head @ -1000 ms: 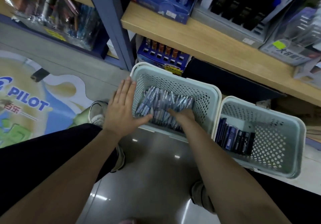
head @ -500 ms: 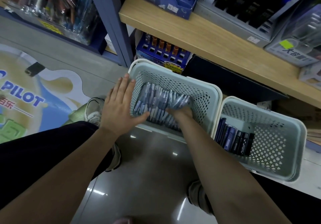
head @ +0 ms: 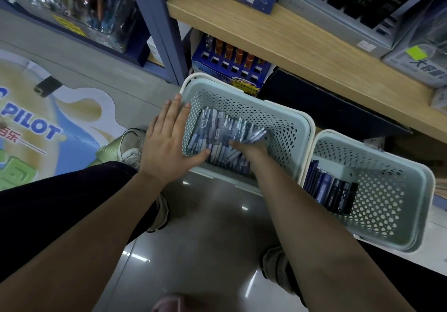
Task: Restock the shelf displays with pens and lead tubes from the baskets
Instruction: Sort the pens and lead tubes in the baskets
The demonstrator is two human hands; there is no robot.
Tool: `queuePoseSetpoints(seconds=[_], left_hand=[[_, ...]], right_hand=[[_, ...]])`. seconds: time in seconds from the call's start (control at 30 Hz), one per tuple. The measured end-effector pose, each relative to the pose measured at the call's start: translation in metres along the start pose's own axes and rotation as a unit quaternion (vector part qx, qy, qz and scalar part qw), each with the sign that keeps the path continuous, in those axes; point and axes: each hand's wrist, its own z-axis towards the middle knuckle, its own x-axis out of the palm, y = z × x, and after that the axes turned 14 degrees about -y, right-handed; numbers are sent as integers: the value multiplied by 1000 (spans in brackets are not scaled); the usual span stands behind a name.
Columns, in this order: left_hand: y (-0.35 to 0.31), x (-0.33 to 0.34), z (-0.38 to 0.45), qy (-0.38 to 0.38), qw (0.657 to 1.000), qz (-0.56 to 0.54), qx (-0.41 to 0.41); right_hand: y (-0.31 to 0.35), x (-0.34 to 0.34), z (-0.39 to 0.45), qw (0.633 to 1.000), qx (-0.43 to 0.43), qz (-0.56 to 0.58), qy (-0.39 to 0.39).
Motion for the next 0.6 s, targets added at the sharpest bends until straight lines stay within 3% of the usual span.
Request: queuePoseSetpoints(seconds=[0.1, 0.2, 0.33, 0.6], left_hand=[[0, 0, 0, 3, 1000, -2, -1], [0, -1, 1, 6, 1000, -1, -1], [-1, -1, 1, 8, 1000, -2, -3], [1, -1, 2, 7, 1000, -11, 3]], right_hand=[[3, 1, -3, 999, -12, -39, 30], [0, 5, -1, 999, 3, -2, -49], [-6, 7, -1, 995, -27, 49, -86], [-6, 1, -5, 987, -47, 144, -53]])
